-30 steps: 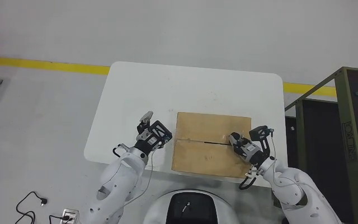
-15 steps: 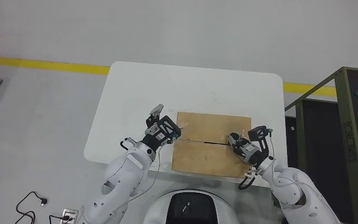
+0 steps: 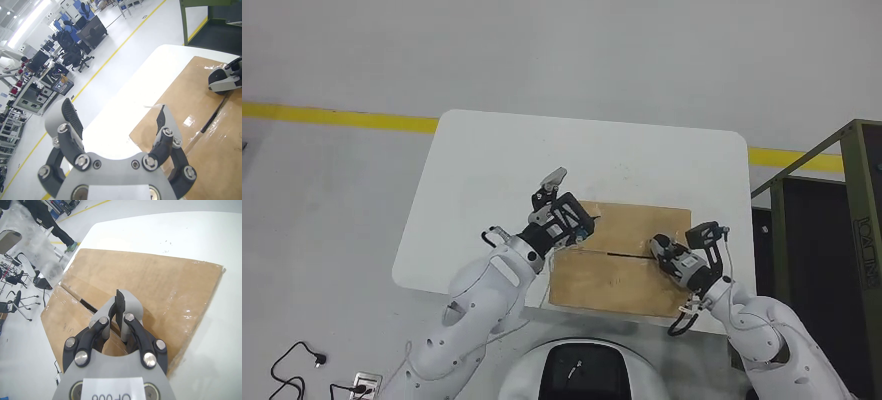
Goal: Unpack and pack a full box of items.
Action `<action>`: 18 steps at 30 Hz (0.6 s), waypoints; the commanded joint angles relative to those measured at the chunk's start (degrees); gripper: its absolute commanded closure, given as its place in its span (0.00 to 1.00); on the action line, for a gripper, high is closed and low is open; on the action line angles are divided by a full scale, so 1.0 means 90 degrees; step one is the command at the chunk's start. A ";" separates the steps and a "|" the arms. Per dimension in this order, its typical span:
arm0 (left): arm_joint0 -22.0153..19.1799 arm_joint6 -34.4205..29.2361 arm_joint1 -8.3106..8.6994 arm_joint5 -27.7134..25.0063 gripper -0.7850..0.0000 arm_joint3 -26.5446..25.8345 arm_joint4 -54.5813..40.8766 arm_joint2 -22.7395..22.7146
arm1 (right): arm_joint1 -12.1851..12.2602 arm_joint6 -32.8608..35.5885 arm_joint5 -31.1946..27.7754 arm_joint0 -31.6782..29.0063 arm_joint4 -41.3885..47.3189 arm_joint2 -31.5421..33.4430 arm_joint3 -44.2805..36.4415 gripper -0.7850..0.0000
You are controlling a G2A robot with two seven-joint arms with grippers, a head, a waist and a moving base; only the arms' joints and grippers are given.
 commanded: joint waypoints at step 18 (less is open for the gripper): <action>-0.0498 -0.0044 -0.0176 0.0162 0.00 0.0293 0.0337 0.0271 | 0.0032 0.0045 -0.0066 -0.0244 -0.0003 0.0434 -0.0294 0.67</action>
